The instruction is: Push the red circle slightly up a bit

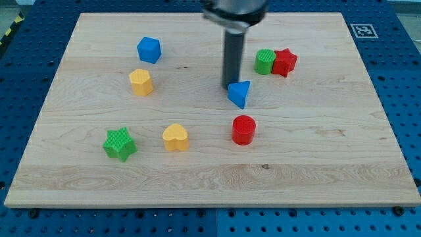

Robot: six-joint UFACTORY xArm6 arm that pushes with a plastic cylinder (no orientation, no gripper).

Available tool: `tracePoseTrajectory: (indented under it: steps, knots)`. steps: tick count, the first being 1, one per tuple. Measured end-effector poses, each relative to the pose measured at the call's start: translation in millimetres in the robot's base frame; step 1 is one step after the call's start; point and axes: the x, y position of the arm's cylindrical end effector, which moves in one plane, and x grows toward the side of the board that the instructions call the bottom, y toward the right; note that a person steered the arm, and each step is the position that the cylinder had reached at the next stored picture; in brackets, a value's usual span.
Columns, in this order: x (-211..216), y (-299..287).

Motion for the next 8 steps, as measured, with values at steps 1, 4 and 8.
tracePoseTrajectory:
  steps: [1, 4, 8]
  knots:
    - [36.2, -27.1]
    - [106.6, 10.7]
    - [96.0, 98.9]
